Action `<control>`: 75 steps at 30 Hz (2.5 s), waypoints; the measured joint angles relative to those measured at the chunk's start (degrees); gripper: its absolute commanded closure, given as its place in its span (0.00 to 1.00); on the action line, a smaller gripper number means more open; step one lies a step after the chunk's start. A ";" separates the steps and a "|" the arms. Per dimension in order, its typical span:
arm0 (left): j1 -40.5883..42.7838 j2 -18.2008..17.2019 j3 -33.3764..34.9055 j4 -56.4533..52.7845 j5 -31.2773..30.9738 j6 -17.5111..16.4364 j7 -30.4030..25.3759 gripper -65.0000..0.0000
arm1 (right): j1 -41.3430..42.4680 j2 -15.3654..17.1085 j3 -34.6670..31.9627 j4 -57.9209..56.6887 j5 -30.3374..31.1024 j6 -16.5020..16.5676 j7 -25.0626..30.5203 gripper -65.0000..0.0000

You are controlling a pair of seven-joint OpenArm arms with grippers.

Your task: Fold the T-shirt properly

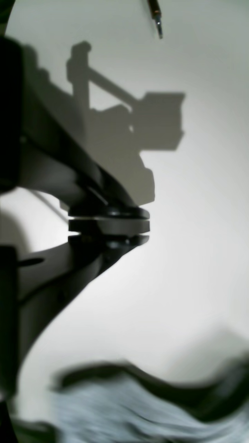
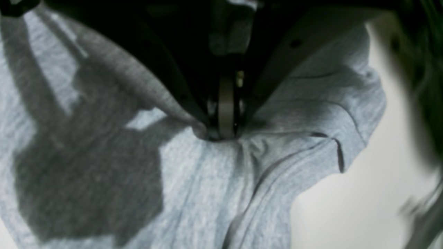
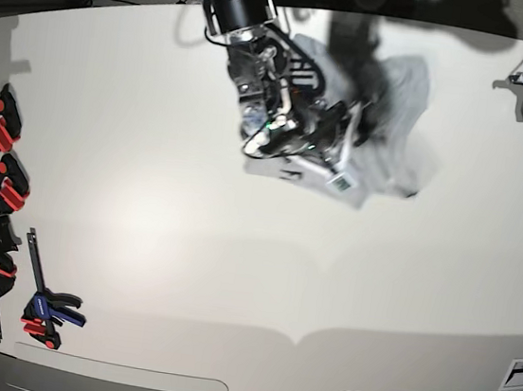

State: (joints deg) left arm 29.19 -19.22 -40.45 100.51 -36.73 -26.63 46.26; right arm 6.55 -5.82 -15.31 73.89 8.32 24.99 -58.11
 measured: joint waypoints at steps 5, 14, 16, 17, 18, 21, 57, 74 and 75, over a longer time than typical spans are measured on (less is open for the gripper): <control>0.00 -0.02 0.02 0.00 -0.72 -0.15 0.07 1.00 | 1.14 2.34 15.28 0.13 -7.02 -6.40 3.13 1.00; 0.00 -2.40 0.00 0.00 -3.54 -0.17 0.04 1.00 | 0.85 10.54 42.12 0.09 -3.91 -6.71 4.90 1.00; 0.02 -3.82 -0.02 0.00 -3.50 -0.15 0.07 1.00 | -0.02 13.35 46.66 0.04 -3.76 -6.82 4.74 1.00; 0.00 -4.33 0.00 0.00 -3.56 -0.17 0.04 1.00 | -0.59 14.80 48.89 0.04 -3.78 -7.21 4.70 1.00; 0.00 -4.83 0.02 0.00 -3.58 -0.20 0.07 1.00 | -1.33 16.20 50.99 0.04 -3.56 -7.45 4.57 1.00; -0.83 -6.40 0.02 0.00 -3.54 -0.17 0.11 1.00 | -3.58 18.71 56.41 0.04 -1.97 -7.91 4.13 1.00; 17.55 -6.75 0.00 21.00 -17.11 -11.06 10.93 1.00 | -40.92 14.84 61.55 55.47 48.02 14.45 -16.33 1.00; 34.99 -13.53 28.87 -21.00 -23.19 -12.85 2.95 1.00 | -70.01 37.97 18.58 26.23 18.32 14.91 0.59 1.00; 32.83 -13.70 32.50 -24.11 -20.46 -12.87 0.13 1.00 | -68.02 39.39 14.93 21.59 14.97 14.88 4.11 1.00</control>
State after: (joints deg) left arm 62.02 -32.93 -7.94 76.40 -57.19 -39.51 46.39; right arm -61.47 33.56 -0.38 95.48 23.29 39.88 -54.00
